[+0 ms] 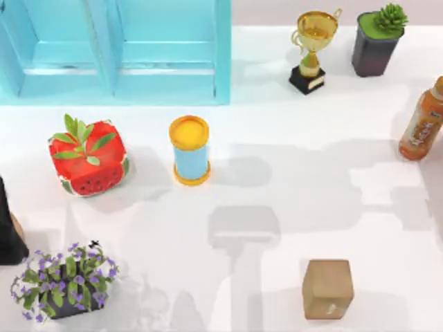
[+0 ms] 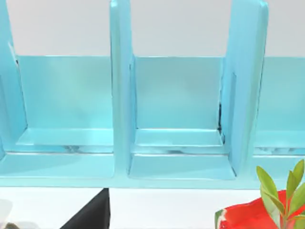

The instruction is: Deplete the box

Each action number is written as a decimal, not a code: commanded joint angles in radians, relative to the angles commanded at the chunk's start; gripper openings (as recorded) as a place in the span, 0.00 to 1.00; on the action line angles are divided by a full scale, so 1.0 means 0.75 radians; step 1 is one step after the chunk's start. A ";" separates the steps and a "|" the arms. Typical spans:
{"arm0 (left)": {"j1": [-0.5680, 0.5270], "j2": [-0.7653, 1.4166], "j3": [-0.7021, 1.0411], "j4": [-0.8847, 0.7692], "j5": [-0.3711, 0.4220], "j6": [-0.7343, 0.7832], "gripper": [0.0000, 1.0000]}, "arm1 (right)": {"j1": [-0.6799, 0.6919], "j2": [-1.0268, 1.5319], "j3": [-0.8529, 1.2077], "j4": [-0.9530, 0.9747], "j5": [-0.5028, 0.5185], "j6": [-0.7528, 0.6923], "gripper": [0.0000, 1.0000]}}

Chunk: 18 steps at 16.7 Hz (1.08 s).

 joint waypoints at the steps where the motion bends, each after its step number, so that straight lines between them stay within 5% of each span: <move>1: 0.000 0.000 0.000 0.000 0.000 0.000 1.00 | -0.109 0.024 0.048 -0.019 -0.001 -0.108 1.00; 7: 0.000 0.000 0.000 0.000 0.000 0.000 1.00 | -0.468 0.099 0.219 -0.078 -0.003 -0.467 1.00; 18: 0.000 0.000 0.000 0.000 0.000 0.000 1.00 | -0.446 0.206 0.108 0.137 -0.002 -0.443 1.00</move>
